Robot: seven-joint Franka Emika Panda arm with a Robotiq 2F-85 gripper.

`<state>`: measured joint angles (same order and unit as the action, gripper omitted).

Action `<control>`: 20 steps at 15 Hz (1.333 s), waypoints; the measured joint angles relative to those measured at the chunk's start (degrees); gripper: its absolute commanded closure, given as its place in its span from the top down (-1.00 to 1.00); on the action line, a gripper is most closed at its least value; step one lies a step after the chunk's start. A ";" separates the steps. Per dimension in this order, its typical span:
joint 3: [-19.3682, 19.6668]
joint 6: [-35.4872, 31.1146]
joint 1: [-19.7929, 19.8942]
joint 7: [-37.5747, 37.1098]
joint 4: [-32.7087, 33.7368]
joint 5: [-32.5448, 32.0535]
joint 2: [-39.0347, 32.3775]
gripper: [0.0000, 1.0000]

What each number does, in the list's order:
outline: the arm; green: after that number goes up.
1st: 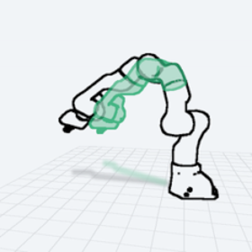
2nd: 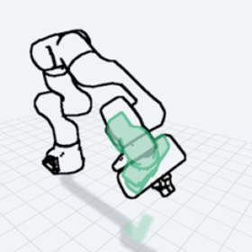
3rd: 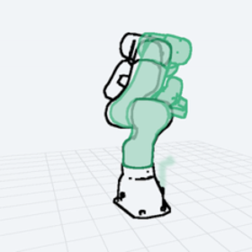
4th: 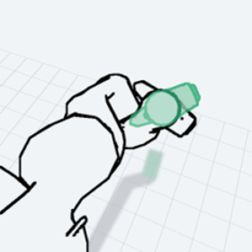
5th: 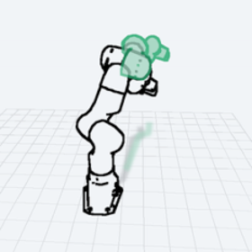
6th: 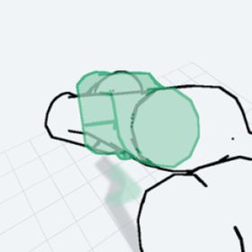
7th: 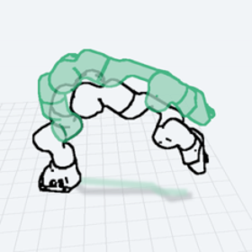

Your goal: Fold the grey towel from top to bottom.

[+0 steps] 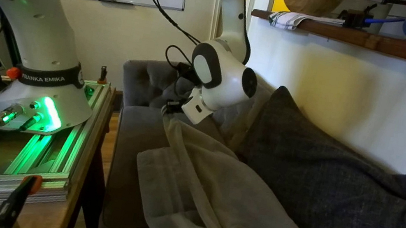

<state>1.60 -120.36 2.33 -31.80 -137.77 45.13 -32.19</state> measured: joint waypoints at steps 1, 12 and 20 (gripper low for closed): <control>0.00 0.00 0.00 0.00 0.01 0.01 0.00 -0.89; 0.85 -0.21 0.61 0.93 2.16 3.67 -5.58 -0.97; 0.90 0.09 1.80 6.49 10.78 6.74 -24.32 -0.97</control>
<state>2.50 -120.28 4.14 -25.31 -126.98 51.87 -56.51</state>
